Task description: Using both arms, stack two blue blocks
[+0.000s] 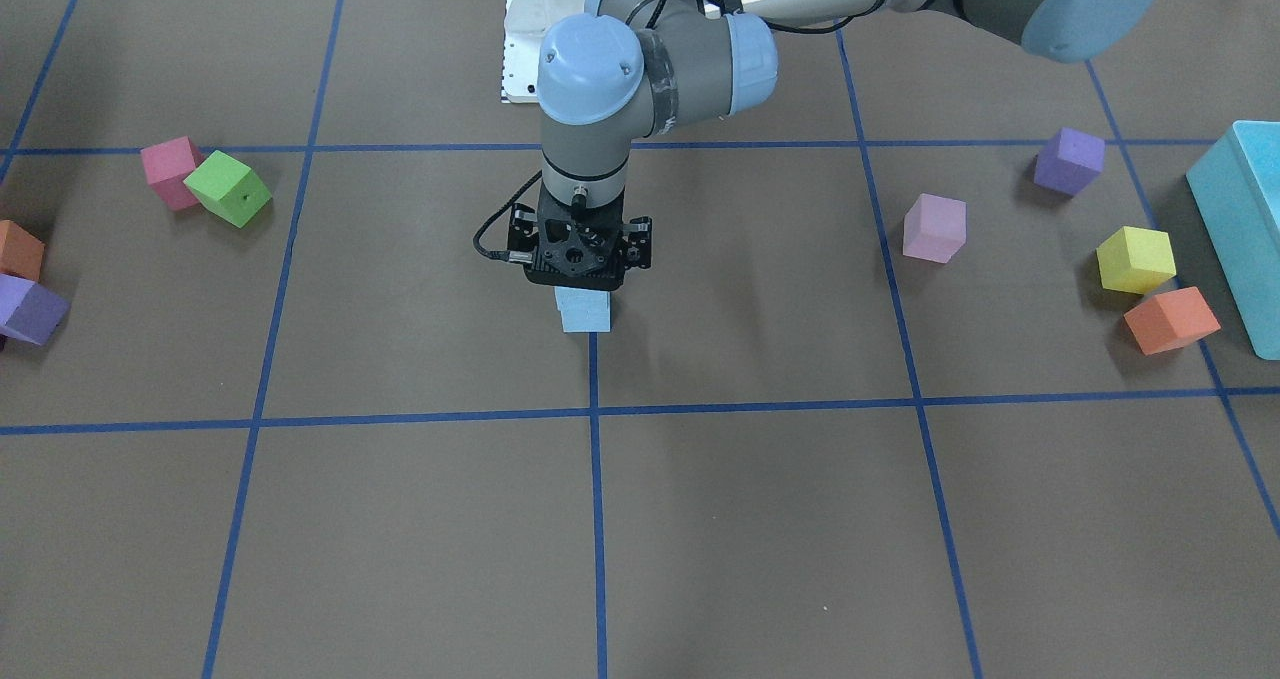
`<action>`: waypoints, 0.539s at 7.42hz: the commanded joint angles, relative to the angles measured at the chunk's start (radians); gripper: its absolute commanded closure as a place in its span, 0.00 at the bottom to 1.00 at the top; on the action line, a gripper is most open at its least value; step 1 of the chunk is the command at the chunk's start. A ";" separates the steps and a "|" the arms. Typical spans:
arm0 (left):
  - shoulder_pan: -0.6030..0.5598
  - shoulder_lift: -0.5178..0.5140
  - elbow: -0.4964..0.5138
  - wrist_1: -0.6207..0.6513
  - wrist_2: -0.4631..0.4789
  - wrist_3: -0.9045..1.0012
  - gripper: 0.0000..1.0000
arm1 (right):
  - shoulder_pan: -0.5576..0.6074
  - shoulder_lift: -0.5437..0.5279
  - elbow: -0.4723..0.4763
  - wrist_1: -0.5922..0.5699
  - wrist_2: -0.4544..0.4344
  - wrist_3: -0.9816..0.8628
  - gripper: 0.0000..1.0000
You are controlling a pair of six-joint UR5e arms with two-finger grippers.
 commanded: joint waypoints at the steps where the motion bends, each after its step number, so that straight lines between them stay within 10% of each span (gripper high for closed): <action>1: -0.153 0.188 -0.193 0.013 -0.156 0.211 0.01 | 0.000 0.000 -0.010 0.001 -0.001 -0.001 0.00; 4: -0.447 0.498 -0.293 0.013 -0.313 0.731 0.01 | 0.000 0.000 -0.005 0.001 0.002 -0.006 0.00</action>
